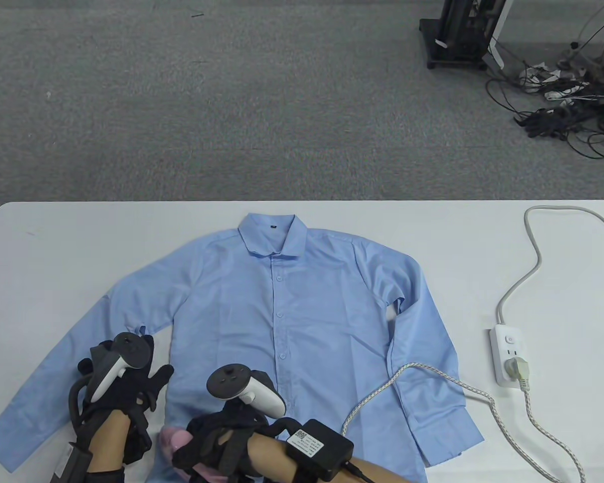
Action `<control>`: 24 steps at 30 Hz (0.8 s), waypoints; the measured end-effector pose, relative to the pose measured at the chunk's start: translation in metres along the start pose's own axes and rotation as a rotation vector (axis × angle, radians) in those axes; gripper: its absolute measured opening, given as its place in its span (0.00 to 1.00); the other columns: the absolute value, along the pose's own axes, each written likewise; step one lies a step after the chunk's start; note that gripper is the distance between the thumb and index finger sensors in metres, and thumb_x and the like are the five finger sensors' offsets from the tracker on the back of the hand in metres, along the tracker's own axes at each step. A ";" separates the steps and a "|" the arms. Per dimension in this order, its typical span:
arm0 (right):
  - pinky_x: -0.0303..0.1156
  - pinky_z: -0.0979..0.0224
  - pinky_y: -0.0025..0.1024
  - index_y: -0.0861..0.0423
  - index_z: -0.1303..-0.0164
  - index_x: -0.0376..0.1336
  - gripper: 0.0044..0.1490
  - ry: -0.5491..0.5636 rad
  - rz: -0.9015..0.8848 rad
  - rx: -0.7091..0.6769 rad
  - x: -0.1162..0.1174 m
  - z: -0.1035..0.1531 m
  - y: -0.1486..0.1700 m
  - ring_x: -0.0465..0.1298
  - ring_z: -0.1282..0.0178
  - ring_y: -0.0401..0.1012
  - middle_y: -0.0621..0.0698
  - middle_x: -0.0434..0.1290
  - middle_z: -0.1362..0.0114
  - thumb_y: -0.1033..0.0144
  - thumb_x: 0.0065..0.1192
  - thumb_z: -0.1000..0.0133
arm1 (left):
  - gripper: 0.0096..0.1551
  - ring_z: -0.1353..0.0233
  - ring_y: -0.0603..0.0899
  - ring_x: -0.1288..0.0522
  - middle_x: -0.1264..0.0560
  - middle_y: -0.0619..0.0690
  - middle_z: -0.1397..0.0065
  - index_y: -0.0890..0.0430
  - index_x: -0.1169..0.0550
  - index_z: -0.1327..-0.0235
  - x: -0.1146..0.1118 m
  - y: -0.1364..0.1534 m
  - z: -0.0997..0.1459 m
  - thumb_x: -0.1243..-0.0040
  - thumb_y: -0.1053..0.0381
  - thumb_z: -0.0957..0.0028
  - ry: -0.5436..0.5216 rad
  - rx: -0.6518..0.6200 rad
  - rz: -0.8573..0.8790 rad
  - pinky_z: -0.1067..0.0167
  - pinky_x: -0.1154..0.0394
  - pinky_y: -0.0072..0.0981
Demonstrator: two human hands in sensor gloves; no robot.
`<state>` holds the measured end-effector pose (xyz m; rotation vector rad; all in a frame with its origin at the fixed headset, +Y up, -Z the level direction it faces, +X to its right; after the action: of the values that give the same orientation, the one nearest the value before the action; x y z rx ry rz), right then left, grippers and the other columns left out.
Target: Iron long-sleeve shirt with electric iron on table
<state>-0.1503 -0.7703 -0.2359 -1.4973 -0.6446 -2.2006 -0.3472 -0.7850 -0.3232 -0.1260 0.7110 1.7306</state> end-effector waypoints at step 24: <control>0.81 0.43 0.41 0.72 0.40 0.46 0.41 0.256 -0.321 0.009 -0.020 0.015 0.044 0.78 0.46 0.44 0.58 0.64 0.41 0.56 0.56 0.45 | 0.61 0.21 0.56 0.80 0.76 0.42 0.23 0.31 0.67 0.36 -0.035 -0.014 -0.009 0.48 0.22 0.72 0.211 0.015 -0.183 0.33 0.81 0.64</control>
<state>-0.1078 -0.7959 -0.2431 -1.1425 -0.8535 -2.5677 -0.3268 -0.8178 -0.3208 -0.3572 0.8394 1.5505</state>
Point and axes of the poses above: the tracker on the back of each hand, its own y axis roughly to the little-finger side, its own z axis roughly from the fingertips to the wrist, x = y × z, the point moved 3 cm from there along -z, roughly from the wrist to the fingertips
